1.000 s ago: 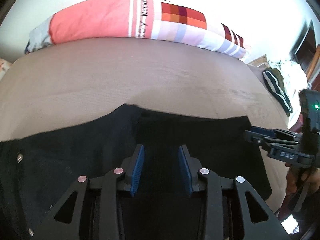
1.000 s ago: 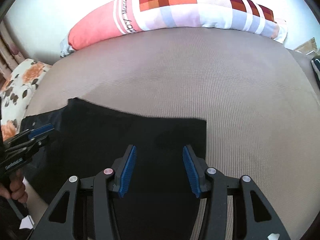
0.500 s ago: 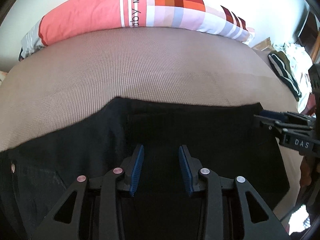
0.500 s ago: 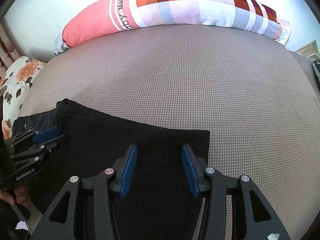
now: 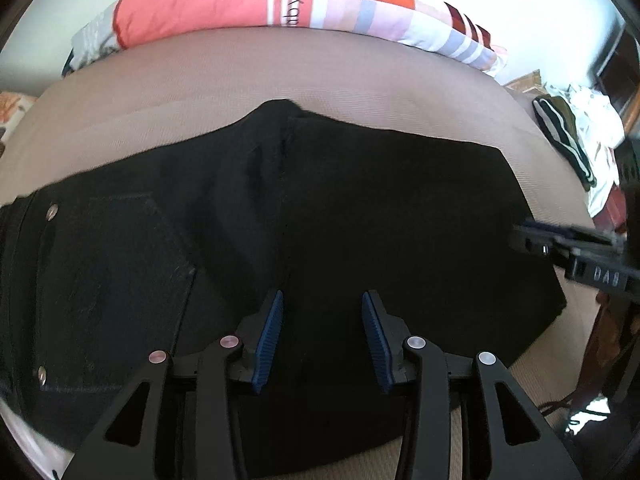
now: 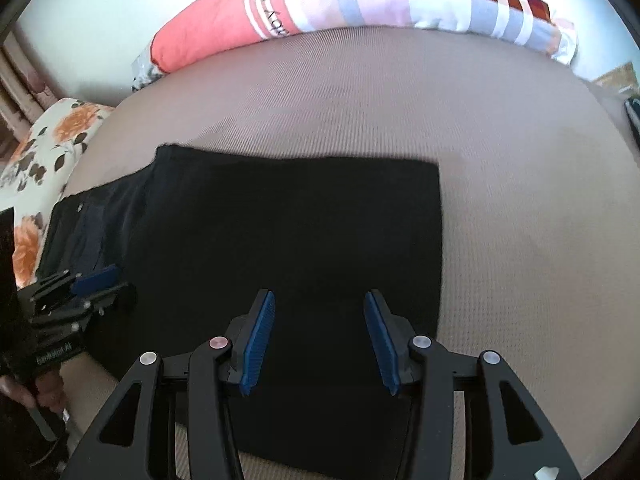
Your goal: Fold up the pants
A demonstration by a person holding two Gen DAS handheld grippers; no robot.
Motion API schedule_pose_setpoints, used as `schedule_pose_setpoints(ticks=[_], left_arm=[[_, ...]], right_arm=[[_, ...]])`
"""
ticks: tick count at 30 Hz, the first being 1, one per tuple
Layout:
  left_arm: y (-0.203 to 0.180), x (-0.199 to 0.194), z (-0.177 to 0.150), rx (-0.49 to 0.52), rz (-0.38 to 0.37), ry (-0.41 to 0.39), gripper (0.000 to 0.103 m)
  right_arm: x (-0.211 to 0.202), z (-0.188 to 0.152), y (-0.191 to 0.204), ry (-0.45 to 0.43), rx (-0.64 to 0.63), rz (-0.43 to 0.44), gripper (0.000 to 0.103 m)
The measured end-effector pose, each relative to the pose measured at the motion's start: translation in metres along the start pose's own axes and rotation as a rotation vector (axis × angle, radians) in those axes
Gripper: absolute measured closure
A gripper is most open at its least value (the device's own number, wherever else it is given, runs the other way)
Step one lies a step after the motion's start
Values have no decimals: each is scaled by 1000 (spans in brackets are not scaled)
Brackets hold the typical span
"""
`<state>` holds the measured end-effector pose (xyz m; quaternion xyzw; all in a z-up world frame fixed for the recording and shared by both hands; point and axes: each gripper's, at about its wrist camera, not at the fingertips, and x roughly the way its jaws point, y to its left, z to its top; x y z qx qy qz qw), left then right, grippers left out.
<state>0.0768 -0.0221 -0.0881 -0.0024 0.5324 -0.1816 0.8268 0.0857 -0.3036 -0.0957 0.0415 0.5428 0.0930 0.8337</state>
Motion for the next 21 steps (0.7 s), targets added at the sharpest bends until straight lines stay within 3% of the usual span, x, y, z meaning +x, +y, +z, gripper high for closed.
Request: schedule_pose_setpoints(ticks=[10, 14, 21], left_arm=[[36, -59, 3, -89, -5, -84, 59], [65, -88, 5, -110, 34, -133, 52], [141, -122, 5, -204, 126, -161, 50]], right_arm=[[-1, -23, 25, 40, -5, 86, 57], [4, -27, 52, 80, -59, 137, 57], [20, -25, 104, 159, -138, 255, 57]])
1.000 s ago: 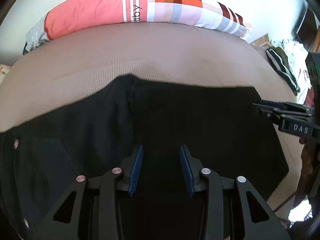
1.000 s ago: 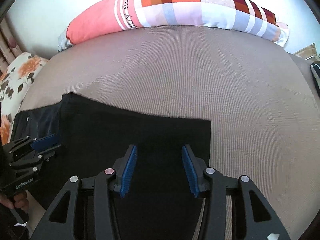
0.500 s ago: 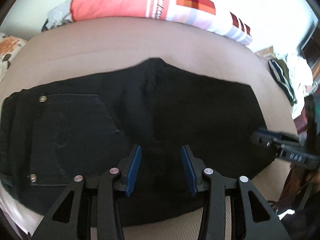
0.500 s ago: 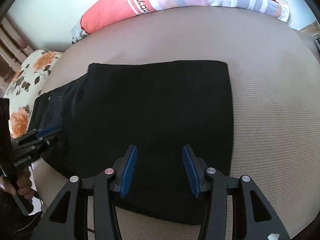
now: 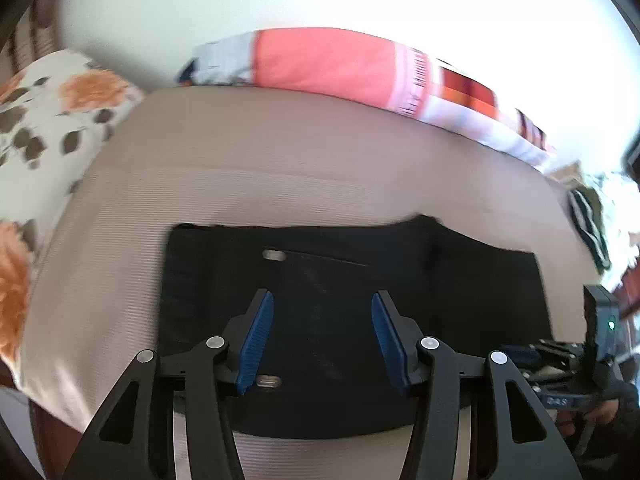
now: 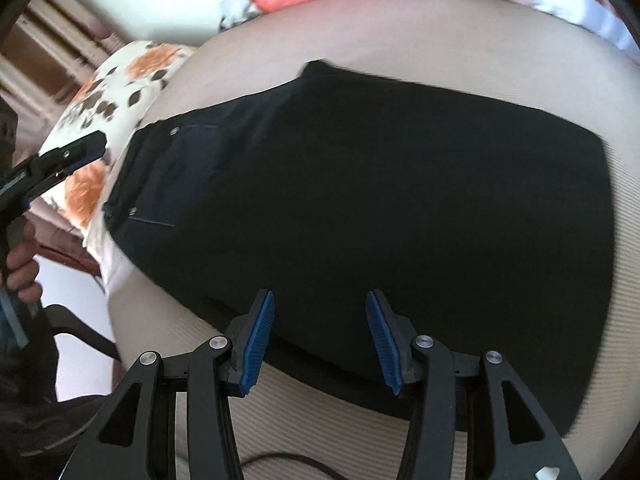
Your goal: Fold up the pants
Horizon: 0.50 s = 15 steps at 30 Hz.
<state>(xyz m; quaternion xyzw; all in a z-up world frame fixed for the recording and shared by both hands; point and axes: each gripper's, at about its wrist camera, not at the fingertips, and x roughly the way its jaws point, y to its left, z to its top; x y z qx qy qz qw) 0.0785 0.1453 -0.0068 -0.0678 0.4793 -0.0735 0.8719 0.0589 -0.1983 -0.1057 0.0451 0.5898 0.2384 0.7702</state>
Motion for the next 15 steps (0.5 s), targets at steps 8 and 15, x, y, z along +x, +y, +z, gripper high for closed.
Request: schedule_pose_setpoints(ticks=[8, 15], left_arm=[[85, 3, 4, -131, 33, 62, 49], [137, 26, -7, -293, -82, 156, 49]], right_arm=[[24, 15, 44, 64, -95, 82, 56], [17, 24, 53, 29, -109, 105, 50]])
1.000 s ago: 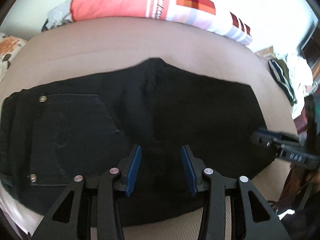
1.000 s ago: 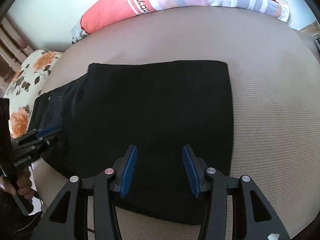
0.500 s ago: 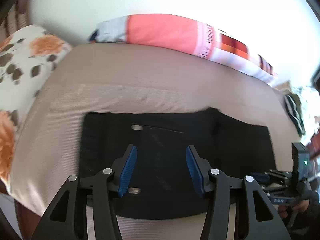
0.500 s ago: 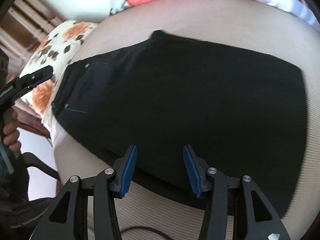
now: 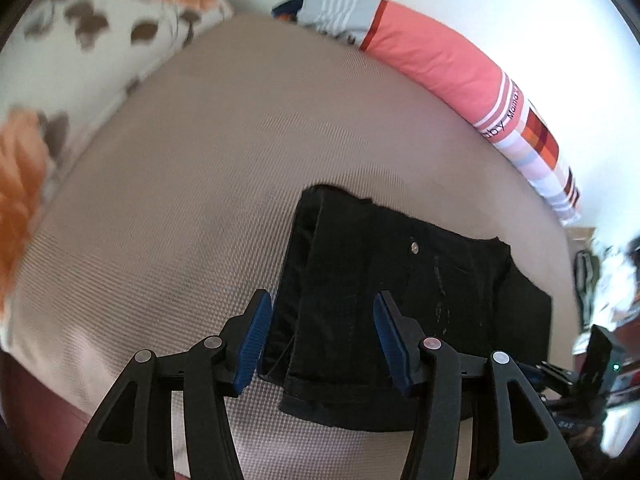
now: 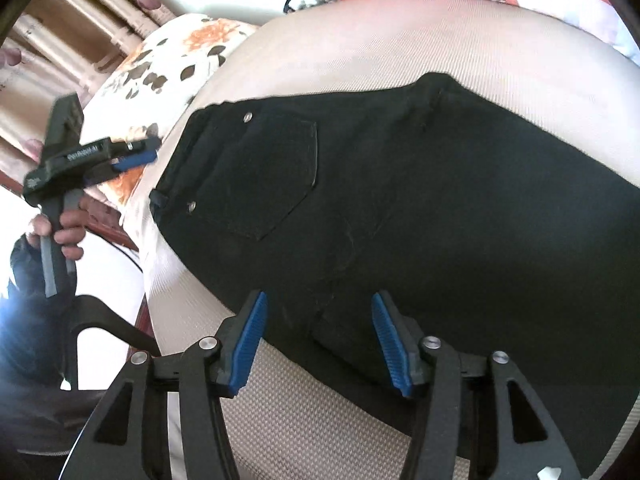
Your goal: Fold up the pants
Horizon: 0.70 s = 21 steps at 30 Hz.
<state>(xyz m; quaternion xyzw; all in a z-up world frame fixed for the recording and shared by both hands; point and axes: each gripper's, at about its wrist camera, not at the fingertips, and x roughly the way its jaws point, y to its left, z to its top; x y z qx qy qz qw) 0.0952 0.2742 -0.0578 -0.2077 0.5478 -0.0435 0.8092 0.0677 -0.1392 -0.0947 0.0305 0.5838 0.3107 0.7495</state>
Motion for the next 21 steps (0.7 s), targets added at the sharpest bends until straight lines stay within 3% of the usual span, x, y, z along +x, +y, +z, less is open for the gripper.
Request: schedule_pose_setpoints(ticks=[8, 14, 21], left_arm=[[31, 36, 10, -41, -170, 156, 49], [46, 49, 21, -29, -268, 195, 49], [56, 62, 32, 12, -459, 232, 49]], right_arm=[[-22, 9, -17, -37, 85, -99, 50], [-33, 17, -23, -58, 159, -161, 50], [-50, 37, -25, -128, 219, -211, 50]])
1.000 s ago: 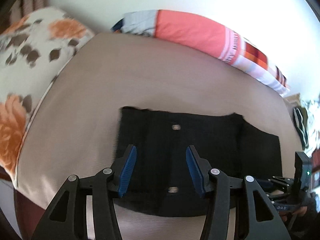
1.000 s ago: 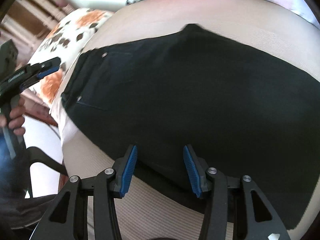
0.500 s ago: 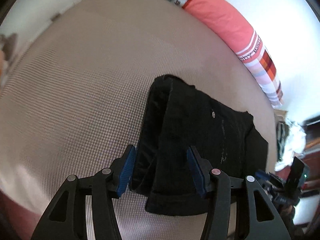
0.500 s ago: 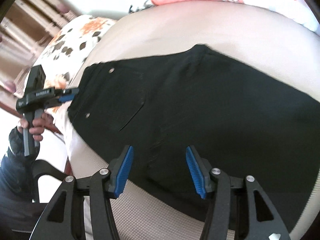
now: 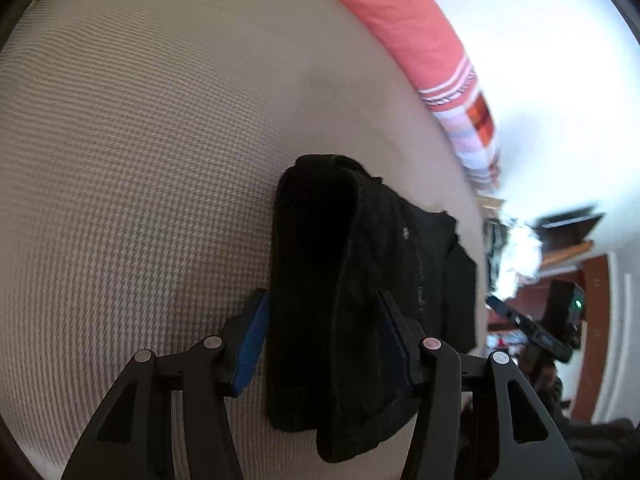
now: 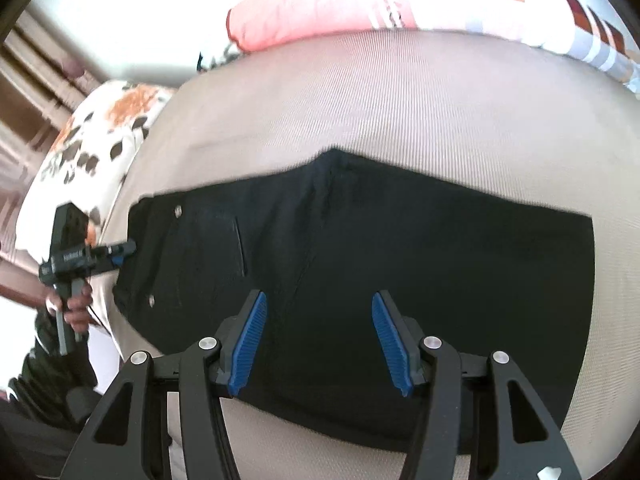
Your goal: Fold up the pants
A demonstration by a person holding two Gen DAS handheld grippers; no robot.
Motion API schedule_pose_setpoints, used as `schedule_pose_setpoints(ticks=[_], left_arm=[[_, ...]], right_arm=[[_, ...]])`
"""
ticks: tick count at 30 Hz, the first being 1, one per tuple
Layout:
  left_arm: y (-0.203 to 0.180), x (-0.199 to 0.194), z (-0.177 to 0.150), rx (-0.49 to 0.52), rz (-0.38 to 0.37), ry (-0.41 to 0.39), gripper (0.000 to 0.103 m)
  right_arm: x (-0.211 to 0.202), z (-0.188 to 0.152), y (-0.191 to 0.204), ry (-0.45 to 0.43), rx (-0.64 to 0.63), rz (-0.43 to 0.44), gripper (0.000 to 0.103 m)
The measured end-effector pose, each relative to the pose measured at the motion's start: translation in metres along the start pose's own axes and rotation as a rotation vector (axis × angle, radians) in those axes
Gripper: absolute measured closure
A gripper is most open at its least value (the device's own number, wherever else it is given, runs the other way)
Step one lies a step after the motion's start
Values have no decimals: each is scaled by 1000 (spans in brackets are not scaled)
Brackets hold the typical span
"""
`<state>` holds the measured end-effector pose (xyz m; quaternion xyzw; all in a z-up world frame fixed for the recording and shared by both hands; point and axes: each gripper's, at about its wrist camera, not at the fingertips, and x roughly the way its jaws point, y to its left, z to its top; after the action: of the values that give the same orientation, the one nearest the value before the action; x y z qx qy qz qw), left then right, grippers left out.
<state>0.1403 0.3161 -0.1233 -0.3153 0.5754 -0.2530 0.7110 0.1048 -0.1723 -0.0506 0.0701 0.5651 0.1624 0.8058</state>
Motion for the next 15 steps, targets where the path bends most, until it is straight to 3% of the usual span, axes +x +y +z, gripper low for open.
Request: schedule_pose_setpoints(ticks=[6, 11, 15], left_arm=[[13, 8, 13, -28, -158, 62, 49], [-3, 22, 15, 45, -154, 81, 49], [-11, 24, 11, 33, -109, -13, 52]], right_arm=[[8, 9, 14, -17, 21, 35, 50], [24, 6, 29, 14, -2, 56, 50], [28, 4, 35, 19, -17, 64, 50]])
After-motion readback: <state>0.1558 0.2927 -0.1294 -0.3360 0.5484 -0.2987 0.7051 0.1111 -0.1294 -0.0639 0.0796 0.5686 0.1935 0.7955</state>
